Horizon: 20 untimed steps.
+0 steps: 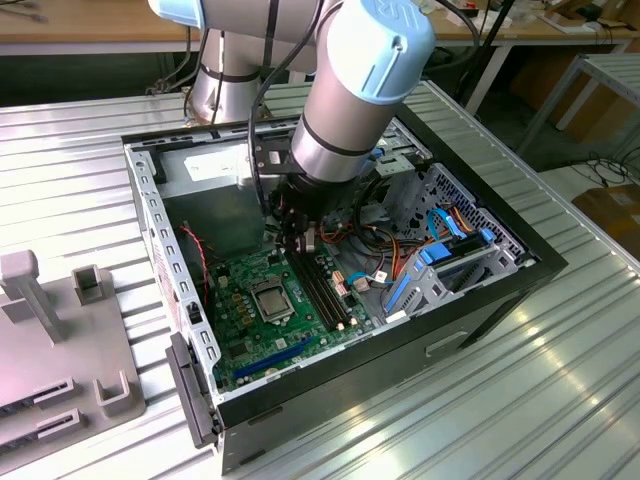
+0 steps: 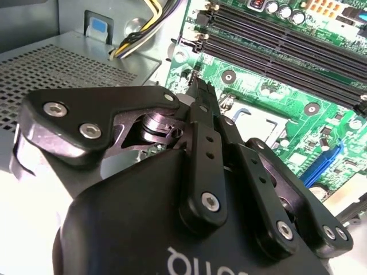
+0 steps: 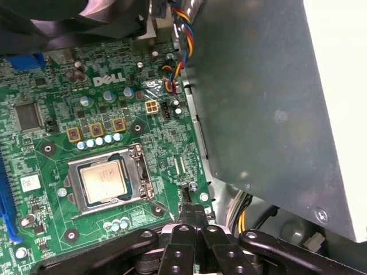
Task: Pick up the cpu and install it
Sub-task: 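Install the first cpu locking lever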
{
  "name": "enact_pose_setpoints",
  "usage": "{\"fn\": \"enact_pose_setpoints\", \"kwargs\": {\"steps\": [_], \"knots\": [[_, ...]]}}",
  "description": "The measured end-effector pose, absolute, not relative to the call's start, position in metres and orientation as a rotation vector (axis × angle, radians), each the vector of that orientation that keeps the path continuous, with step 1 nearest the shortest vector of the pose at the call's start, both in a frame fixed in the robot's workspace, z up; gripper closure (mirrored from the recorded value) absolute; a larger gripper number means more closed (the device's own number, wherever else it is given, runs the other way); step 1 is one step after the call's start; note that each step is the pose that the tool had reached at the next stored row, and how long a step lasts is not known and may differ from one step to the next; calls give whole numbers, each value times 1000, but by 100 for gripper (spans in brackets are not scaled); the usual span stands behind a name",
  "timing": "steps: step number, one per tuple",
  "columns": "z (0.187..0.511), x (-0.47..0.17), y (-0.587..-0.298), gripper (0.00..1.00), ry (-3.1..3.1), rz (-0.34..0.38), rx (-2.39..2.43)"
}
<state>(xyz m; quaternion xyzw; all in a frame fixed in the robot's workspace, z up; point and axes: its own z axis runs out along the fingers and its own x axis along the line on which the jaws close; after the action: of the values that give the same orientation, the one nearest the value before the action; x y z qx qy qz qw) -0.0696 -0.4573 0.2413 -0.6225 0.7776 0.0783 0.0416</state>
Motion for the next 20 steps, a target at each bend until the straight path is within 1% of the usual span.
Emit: {"fn": "enact_pose_setpoints", "kwargs": {"steps": [14, 20], "knots": [[242, -70, -459, 89, 2269, 248, -2050], [248, -70, -459, 89, 2249, 249, -2074]]}}
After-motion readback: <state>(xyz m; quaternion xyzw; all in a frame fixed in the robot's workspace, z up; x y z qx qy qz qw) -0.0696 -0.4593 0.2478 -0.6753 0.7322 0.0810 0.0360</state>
